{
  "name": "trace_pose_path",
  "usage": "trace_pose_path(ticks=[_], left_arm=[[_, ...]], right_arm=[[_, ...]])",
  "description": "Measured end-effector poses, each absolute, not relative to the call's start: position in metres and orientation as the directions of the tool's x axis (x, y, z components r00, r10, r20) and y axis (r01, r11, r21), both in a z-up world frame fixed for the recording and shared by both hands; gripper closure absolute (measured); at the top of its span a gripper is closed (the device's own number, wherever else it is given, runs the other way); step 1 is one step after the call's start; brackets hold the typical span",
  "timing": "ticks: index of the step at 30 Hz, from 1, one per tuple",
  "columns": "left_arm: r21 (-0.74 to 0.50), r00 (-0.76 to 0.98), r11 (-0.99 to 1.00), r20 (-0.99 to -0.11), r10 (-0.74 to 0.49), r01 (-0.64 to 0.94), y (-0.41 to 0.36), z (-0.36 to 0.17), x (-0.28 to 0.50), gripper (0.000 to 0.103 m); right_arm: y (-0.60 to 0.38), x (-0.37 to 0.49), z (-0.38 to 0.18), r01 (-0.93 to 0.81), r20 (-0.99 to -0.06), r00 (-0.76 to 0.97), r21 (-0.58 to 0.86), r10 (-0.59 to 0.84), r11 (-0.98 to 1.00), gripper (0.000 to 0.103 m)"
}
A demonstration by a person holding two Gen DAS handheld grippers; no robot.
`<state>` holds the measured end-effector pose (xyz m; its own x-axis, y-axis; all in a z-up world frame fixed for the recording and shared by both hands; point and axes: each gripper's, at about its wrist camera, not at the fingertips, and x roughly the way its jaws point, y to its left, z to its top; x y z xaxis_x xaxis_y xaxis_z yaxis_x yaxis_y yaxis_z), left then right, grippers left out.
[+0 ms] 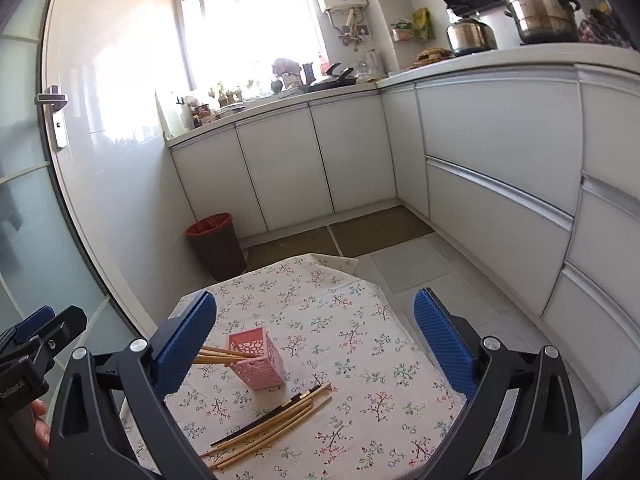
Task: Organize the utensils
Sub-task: 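Lower the right gripper's chopstick into the pink cup and open it, then move the left gripper down to the chopstick pile and close on one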
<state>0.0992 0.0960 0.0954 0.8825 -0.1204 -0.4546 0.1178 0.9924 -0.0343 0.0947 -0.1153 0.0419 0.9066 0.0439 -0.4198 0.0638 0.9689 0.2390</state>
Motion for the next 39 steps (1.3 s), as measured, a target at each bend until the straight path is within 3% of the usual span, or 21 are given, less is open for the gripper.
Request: trace_pose_path(ticks=[9,15,18,21,24,27,29,32,39], left_arm=[[0.055,0.672,0.918,-0.698,-0.246,0.393,0.04,0.04,0.122,0.007],[0.136,0.47,0.771,-0.852,-0.23,0.622,-0.009,-0.045,0.139,0.007],[0.079,0.326,0.717,-0.921,-0.214,0.692,-0.014,-0.09,0.154,0.01],[-0.003,0.203,0.715,-0.958,-0.203,0.699,-0.007,-0.122,0.175,0.018],[-0.103,0.095,0.756,-0.972,-0.213,0.647,0.003,-0.142,0.2,0.039],[-0.051,0.103,0.778,-0.984,-0.147,0.627,0.002,-0.154,0.213,0.054],[-0.024,0.11,0.777,-0.987,-0.119,0.629,-0.002,-0.16,0.217,0.071],[0.018,0.145,0.768,-0.985,-0.097,0.64,-0.011,-0.162,0.224,0.085],[0.013,0.135,0.725,-0.985,-0.111,0.689,-0.039,-0.169,0.243,0.082]], right_arm=[[-0.181,0.082,-0.04,0.225,-0.641,0.763,0.376,0.077,0.899,0.007],[-0.215,0.085,-0.087,0.326,-0.715,0.688,0.455,0.122,0.828,0.007],[-0.223,0.09,-0.101,0.343,-0.726,0.673,0.478,0.144,0.808,0.007],[-0.225,0.098,-0.114,0.346,-0.74,0.653,0.478,0.159,0.807,0.007],[-0.226,0.108,-0.13,0.356,-0.759,0.625,0.486,0.183,0.798,0.007],[-0.226,0.117,-0.146,0.364,-0.777,0.594,0.49,0.208,0.792,0.007],[-0.225,0.122,-0.155,0.368,-0.786,0.578,0.493,0.221,0.789,0.007],[-0.224,0.128,-0.163,0.374,-0.795,0.562,0.491,0.229,0.787,0.007],[-0.229,0.132,-0.175,0.39,-0.809,0.536,0.491,0.241,0.779,0.007]])
